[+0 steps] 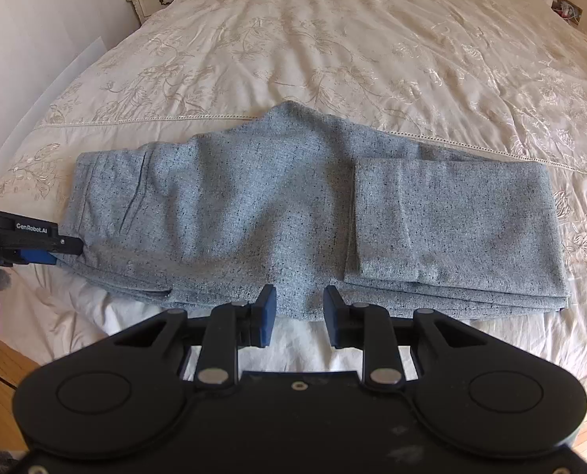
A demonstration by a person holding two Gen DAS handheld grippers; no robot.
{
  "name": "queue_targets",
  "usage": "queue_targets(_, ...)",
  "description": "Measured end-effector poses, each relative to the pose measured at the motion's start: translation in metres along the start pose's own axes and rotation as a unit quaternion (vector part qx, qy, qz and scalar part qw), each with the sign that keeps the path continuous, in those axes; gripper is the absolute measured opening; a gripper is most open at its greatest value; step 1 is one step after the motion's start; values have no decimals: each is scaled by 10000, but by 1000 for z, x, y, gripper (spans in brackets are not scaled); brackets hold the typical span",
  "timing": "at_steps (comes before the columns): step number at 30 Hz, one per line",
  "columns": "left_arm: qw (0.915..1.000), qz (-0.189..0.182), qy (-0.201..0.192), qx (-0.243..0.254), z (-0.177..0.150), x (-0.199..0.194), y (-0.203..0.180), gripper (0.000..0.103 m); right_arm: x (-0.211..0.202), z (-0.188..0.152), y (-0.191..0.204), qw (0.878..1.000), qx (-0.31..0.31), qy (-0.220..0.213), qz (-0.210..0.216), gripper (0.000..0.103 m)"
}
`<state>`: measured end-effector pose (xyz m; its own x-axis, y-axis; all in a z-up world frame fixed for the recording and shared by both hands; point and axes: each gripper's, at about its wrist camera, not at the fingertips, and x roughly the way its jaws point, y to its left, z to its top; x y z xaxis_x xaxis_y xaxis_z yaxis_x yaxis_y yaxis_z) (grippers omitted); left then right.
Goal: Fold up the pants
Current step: 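Grasp the waistband end with the left gripper and lift it up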
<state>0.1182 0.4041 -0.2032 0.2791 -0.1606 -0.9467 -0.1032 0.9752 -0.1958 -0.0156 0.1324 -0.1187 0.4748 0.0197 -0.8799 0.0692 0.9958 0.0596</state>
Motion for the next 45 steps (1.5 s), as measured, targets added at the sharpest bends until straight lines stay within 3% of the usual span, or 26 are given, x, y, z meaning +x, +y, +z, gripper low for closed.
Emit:
queue_targets(4, 9998, -92, 67, -150, -3, 13, 4, 61, 2, 1, 1, 9999, 69, 40, -62, 28)
queue_targets(10, 9952, -544, 297, -758, -4, 23, 22, 69, 7, 3, 4, 9998, 110, 109, -83, 28)
queue_targets(13, 9901, -964, 597, -832, -5, 31, 24, 83, 11, 4, 5, 9998, 142, 144, -84, 28)
queue_targets(16, 9923, -868, 609, -638, -5, 37, 12, 85, 15, 5, 5, 9996, 186, 176, -88, 28)
queue_targets(18, 9901, -891, 598, -910, -2, 40, 13, 86, 16, 7, 7, 9997, 189, 160, -85, 28)
queue_targets(19, 9883, -927, 539, -1087, 0, 39, 16, 83, 16, 8, 8, 9997, 175, 147, -78, 28)
queue_targets(21, 9876, -898, 428, -1212, 1, 34, 18, 62, 17, 11, 9, 9998, 144, 119, -79, 28)
queue_targets(24, 9921, -864, 139, -897, 0, 14, 14, 38, 24, 17, 5, 9996, 287, 66, -9, 27)
queue_targets(26, 9947, -776, -16, -678, -1, 1, 8, 32, 32, 22, 2, 9991, 414, 62, 58, 21)
queue_targets(28, 9959, -699, -166, -541, -2, -11, 3, 27, 42, 26, 1, 9989, 453, 122, 96, 8)
queue_targets(32, 9950, -742, -410, -521, 5, -25, 0, 23, 76, 24, 3, 9977, 481, 467, 111, 4)
queue_targets(35, 9958, -714, -397, -410, 9, -25, -2, 23, 106, 9, 7, 9950, 400, 913, -30, 3)
queue_targets(37, 9968, -690, -273, -292, 9, -19, -7, 24, 116, 1, 11, 9948, 250, 977, -137, 2)
queue_targets(41, 9977, -580, -76, -348, 7, -3, -2, 41, 121, 1, 15, 9945, 137, 1019, -211, 3)
queue_targets(45, 9936, -731, -12, -857, 5, 9, 12, 57, 123, 2, 14, 9939, 222, 1066, -150, 3)
